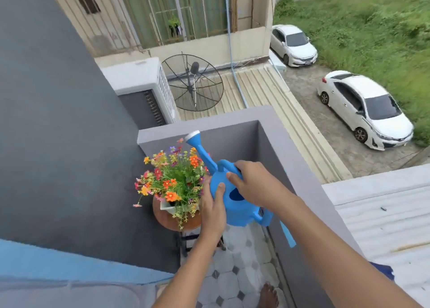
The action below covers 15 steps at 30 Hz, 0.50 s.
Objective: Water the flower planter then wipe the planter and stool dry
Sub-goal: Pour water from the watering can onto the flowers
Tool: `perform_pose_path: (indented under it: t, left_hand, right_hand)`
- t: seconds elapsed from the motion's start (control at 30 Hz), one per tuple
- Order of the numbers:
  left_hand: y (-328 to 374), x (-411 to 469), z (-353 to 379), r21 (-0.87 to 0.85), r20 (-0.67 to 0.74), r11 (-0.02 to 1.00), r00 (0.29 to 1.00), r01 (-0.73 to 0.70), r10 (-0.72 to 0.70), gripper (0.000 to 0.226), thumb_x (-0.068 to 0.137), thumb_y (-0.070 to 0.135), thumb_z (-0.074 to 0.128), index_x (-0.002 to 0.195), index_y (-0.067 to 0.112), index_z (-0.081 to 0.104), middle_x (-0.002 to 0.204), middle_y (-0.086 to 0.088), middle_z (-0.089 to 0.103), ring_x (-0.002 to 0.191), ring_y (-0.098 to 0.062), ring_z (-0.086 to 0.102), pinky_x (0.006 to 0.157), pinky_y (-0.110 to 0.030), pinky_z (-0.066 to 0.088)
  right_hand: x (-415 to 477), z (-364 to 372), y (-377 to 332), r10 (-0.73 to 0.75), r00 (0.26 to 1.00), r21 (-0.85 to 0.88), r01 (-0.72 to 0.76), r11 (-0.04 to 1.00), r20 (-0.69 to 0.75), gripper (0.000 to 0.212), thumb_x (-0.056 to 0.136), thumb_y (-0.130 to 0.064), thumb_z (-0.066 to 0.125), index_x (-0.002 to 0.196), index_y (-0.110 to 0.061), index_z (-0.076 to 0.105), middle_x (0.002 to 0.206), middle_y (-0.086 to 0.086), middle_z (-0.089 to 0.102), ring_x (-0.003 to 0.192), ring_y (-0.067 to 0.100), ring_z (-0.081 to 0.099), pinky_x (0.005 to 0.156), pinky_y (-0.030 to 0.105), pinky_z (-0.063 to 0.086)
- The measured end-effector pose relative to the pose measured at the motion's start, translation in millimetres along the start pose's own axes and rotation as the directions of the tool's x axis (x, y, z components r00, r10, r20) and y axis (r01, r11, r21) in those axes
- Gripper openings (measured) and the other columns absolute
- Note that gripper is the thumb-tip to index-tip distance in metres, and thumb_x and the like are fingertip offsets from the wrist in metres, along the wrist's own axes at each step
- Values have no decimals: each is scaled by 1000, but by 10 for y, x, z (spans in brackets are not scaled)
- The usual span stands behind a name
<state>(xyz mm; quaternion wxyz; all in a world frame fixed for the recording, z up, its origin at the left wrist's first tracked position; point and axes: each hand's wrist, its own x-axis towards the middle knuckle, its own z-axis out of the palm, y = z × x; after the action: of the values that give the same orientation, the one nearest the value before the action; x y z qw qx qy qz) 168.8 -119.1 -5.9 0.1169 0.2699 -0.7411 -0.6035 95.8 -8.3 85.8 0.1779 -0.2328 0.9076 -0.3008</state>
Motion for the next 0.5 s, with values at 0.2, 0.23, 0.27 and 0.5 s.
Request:
perform_pose_path:
  t: [0.2,0.23,0.27,0.5]
  left_hand:
    - [119,-135,-525,14,-126,1000,992,6,-4,28,97,41,44,116,25,55,101,2,64,96,-21,60,78,-37,47]
    - [111,-145,-612,-1,-129,1000,991,21,-21,28,97,42,43,116,23,55,99,1,63,94,-21,60,73,-34,45]
    - [133,-160,-662,0,-122,999,992,38,-38,30,97,43,43,115,23,54,97,0,63,91,-22,60,69,-33,43]
    - [283,-155,-1078,26,-14,992,993,120,-120,36,95,52,39,104,20,53,84,-2,55,75,-18,53,61,-33,37]
  right_hand:
    - [200,176,-616,-60,997,-227,70,971,52,42,102,-38,49,66,-24,32,70,3,45,68,30,47,52,34,28]
    - [206,216,-723,-55,997,-243,68,968,61,41,102,-37,49,67,-21,36,69,3,45,64,28,46,49,33,27]
    - [215,226,-793,-44,997,-251,59,966,65,40,103,-36,49,68,-17,39,67,4,45,60,25,44,48,32,27]
    - [280,212,-1282,-39,996,-336,65,939,83,44,101,-30,53,64,-11,38,64,6,42,51,22,36,47,29,28]
